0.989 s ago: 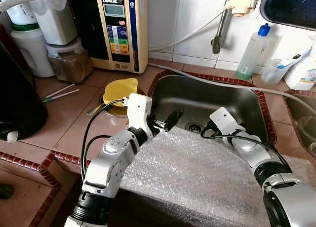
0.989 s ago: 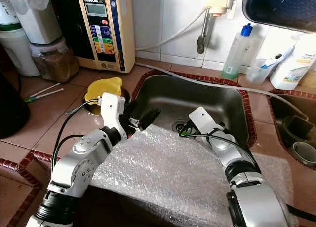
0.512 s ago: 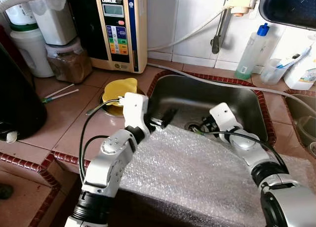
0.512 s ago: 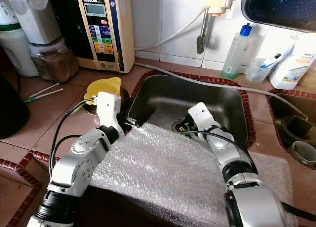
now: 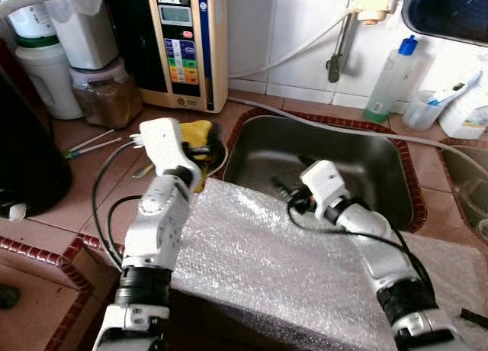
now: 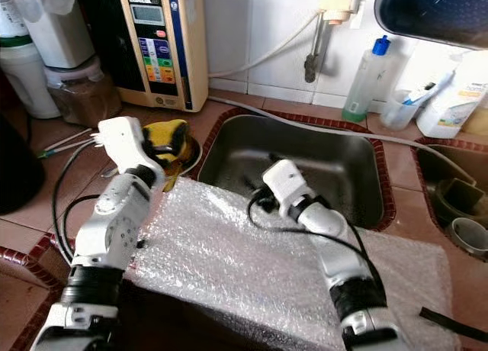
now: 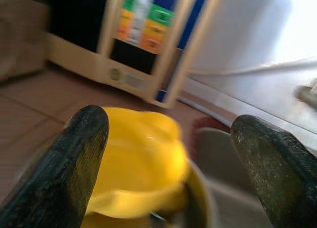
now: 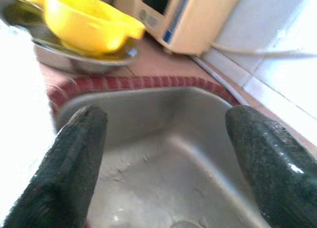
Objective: Kitchen organization
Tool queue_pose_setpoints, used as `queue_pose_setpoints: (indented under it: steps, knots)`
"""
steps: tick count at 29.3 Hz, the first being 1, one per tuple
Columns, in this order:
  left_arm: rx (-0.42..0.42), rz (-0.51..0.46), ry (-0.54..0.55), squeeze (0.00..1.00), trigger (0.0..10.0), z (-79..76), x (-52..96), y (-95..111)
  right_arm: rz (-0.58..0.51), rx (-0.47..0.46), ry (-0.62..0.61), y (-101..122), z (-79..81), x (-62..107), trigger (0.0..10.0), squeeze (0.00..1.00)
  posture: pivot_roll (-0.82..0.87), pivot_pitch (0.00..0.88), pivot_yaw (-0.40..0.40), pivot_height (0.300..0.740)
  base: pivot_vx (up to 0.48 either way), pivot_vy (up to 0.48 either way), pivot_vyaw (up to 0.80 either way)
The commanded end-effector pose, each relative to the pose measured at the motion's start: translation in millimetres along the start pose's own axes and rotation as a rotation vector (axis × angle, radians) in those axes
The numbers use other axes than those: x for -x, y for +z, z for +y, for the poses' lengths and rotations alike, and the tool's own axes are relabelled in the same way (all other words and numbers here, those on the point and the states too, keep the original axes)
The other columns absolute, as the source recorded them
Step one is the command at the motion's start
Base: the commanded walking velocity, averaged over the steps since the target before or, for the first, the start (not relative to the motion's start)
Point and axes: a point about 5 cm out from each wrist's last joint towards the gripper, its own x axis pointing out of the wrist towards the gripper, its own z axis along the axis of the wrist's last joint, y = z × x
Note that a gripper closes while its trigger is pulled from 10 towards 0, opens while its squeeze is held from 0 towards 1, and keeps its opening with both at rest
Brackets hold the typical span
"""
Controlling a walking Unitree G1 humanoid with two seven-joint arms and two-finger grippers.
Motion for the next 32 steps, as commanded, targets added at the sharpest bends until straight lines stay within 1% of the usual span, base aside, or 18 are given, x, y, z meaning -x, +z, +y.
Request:
queue_pose_setpoints:
  steps: [1, 4, 9, 10, 11, 12, 15, 16, 17, 18, 19, 20, 22, 27, 28, 29, 30, 32]
  knots:
    - [-0.015, -0.022, 0.023, 1.0, 10.0, 0.6, -4.9, 6, -0.024, 0.002, 0.025, 8, 3.4, -0.2, 10.0, 1.0, -0.01, 0.0, 0.041, 0.74, 0.0, 0.0, 0.0]
    - [-0.013, -0.04, 0.133, 1.0, 10.0, 14.3, -14.8, 13, -0.016, 0.013, 0.073, 12, 12.9, 7.4, 10.0, 1.0, -0.02, 0.0, 0.045, 0.74, 0.0, 0.0, 0.0]
    - [0.046, -0.017, 0.194, 1.0, 10.0, 22.3, -25.1, 15, -0.003, -0.005, 0.112, 19, 22.6, 14.2, 10.0, 1.0, -0.03, 0.0, 0.049, 0.74, 0.0, 0.0, 0.0]
    - [0.053, -0.015, 0.206, 0.76, 10.0, 23.6, -26.3, 15, 0.0, -0.002, 0.121, 20, 24.2, 15.4, 10.0, 1.0, -0.04, 0.0, 0.051, 0.74, 0.0, 0.0, 0.0]
    - [0.053, -0.015, 0.206, 0.76, 10.0, 23.6, -26.3, 15, 0.0, -0.002, 0.121, 20, 24.2, 15.4, 10.0, 1.0, -0.04, 0.0, 0.051, 0.74, 0.0, 0.0, 0.0]
    - [0.051, -0.003, 0.24, 0.0, 10.0, 28.2, -27.8, 15, 0.001, -0.005, 0.139, 22, 26.8, 16.9, 10.0, 1.0, -0.04, 0.0, 0.052, 0.74, 0.0, 0.0, 0.0]
    - [0.063, 0.034, 0.273, 0.0, 10.0, 33.7, -29.8, 12, 0.009, -0.003, 0.163, 24, 30.1, 19.3, 10.0, 1.0, -0.04, 0.0, 0.055, 0.74, 0.0, 0.0, 0.0]
    - [0.079, 0.07, 0.287, 0.0, 10.0, 35.5, -31.4, 8, 0.014, 0.005, 0.189, 26, 32.7, 21.1, 10.0, 0.67, -0.05, 0.0, 0.057, 0.74, 0.0, 0.0, 0.0]
    - [0.079, 0.07, 0.287, 0.0, 10.0, 35.5, -31.4, 8, 0.014, 0.005, 0.189, 26, 32.7, 21.1, 10.0, 0.67, -0.05, 0.0, 0.057, 0.74, 0.0, 0.0, 0.0]
    - [0.089, 0.091, 0.288, 0.0, 10.0, 35.7, -32.2, 6, 0.009, 0.003, 0.208, 28, 34.7, 22.1, 10.0, 0.46, -0.05, 0.0, 0.058, 0.74, 0.0, 0.0, 0.0]
    - [0.089, 0.091, 0.288, 0.0, 10.0, 35.7, -32.2, 6, 0.009, 0.003, 0.208, 28, 34.7, 22.1, 10.0, 0.46, -0.05, 0.0, 0.058, 0.74, 0.0, 0.0, 0.0]
    - [0.114, 0.105, 0.291, 0.0, 10.0, 35.7, -35.0, 6, -0.011, -0.023, 0.252, 37, 40.0, 24.5, 10.0, 0.0, -0.05, 0.0, 0.063, 0.74, 0.0, 0.0, 0.0]
    - [0.116, 0.125, 0.284, 0.0, 10.0, 32.8, -37.3, 5, -0.023, -0.063, 0.322, 47, 46.7, 28.6, 10.0, 0.0, -0.05, 0.0, 0.064, 0.74, 0.0, 0.0, 0.0]
    - [0.149, 0.148, 0.266, 0.0, 10.0, 26.8, -38.7, 2, -0.059, -0.12, 0.363, 57, 48.4, 33.8, 10.0, 0.0, -0.05, 0.0, 0.065, 0.74, 0.0, 0.0, 0.0]
    - [0.147, 0.152, 0.259, 0.0, 4.3, 26.1, -39.1, 2, -0.065, -0.134, 0.361, 59, 47.8, 34.3, 10.0, 0.0, -0.05, 0.0, 0.065, 0.74, 0.0, 0.0, 0.0]
    - [0.145, 0.154, 0.255, 0.0, 4.3, 25.6, -39.4, 2, -0.067, -0.143, 0.359, 59, 47.4, 34.5, 10.0, 0.0, -0.05, 0.0, 0.065, 0.74, 0.0, 0.0, 0.0]
    - [0.151, 0.158, 0.248, 0.0, 0.0, 24.9, -39.7, 1, -0.075, -0.15, 0.356, 61, 46.2, 34.6, 10.0, 0.0, -0.05, 0.0, 0.065, 0.74, 0.0, 0.0, 0.0]
    - [0.148, 0.175, 0.245, 0.0, 0.0, 24.4, -40.1, -1, -0.103, -0.174, 0.345, 68, 42.8, 33.9, 10.0, 0.0, -0.05, 0.0, 0.065, 0.74, 0.0, 0.0, 0.0]
